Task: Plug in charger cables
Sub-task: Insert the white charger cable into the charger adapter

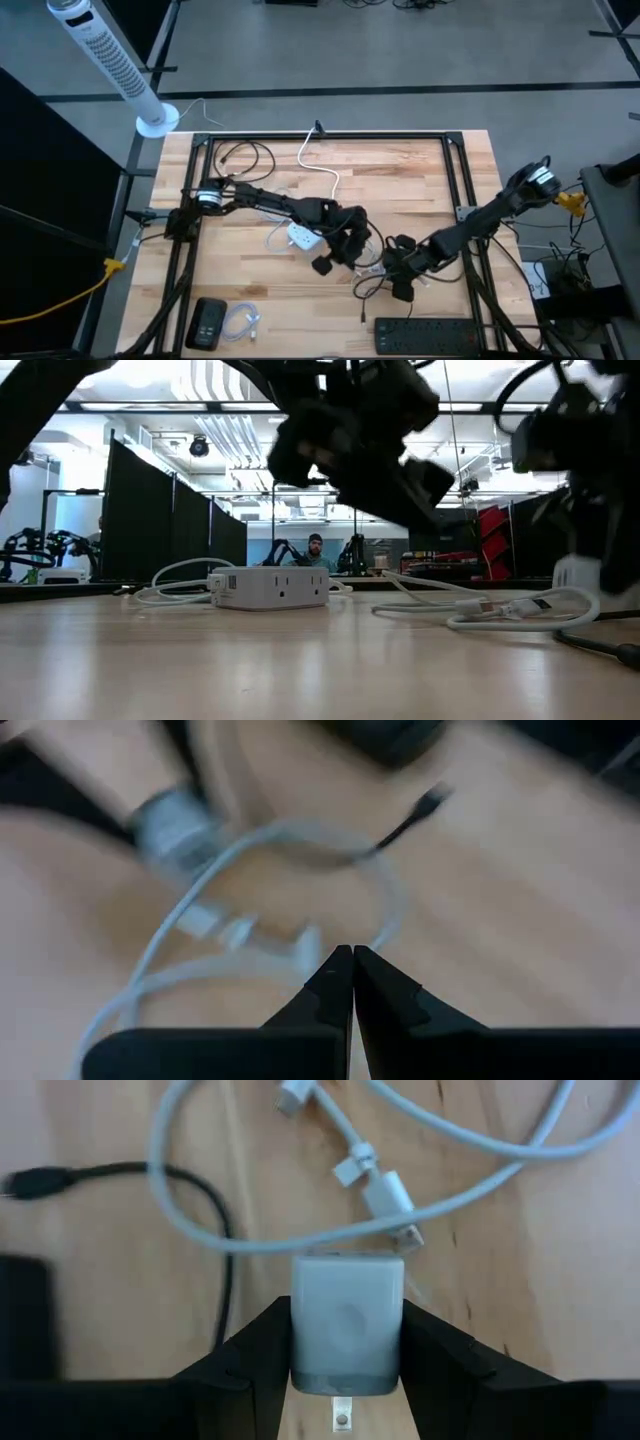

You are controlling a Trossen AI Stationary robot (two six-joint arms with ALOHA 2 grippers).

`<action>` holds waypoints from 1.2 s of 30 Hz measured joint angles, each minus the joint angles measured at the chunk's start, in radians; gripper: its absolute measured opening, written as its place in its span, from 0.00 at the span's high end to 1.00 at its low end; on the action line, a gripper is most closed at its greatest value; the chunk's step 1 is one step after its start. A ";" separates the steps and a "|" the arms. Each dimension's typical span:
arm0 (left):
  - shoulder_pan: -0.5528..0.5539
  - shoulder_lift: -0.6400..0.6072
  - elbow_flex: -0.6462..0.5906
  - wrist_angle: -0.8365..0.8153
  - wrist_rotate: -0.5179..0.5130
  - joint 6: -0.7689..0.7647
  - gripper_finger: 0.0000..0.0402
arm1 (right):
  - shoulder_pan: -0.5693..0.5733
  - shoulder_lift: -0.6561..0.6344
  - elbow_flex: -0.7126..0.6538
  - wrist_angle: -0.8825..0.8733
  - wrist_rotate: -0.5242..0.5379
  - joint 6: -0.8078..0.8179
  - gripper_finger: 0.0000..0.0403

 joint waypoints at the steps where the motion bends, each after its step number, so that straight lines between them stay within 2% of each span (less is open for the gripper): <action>1: 0.003 0.000 0.000 -0.009 -0.034 -0.006 1.00 | -0.008 0.021 0.011 0.008 0.000 -0.009 0.64; 3: 0.010 0.000 0.000 -0.023 -0.079 -0.016 1.00 | -0.033 0.061 0.034 0.015 0.001 -0.043 0.64; 6: 0.017 0.000 0.000 -0.049 -0.079 -0.036 1.00 | -0.078 0.100 0.075 0.009 0.034 -0.115 0.64; 12: 0.019 0.000 0.000 -0.094 -0.080 -0.086 1.00 | -0.121 0.079 0.123 -0.051 0.108 -0.226 0.64; 19: 0.020 0.000 0.000 -0.045 -0.152 -0.257 0.99 | -0.091 0.028 0.127 -0.139 0.106 -0.138 0.64; 24: 0.020 0.010 0.003 0.043 -0.151 -0.382 0.88 | -0.053 0.027 0.127 -0.151 0.106 -0.079 0.64; 30: 0.020 0.063 0.001 0.049 -0.191 -0.459 0.71 | -0.019 0.027 0.127 -0.149 0.109 -0.030 0.64; 36: 0.024 0.062 0.003 0.046 -0.204 -0.503 0.61 | -0.005 0.027 0.127 -0.149 0.109 -0.020 0.64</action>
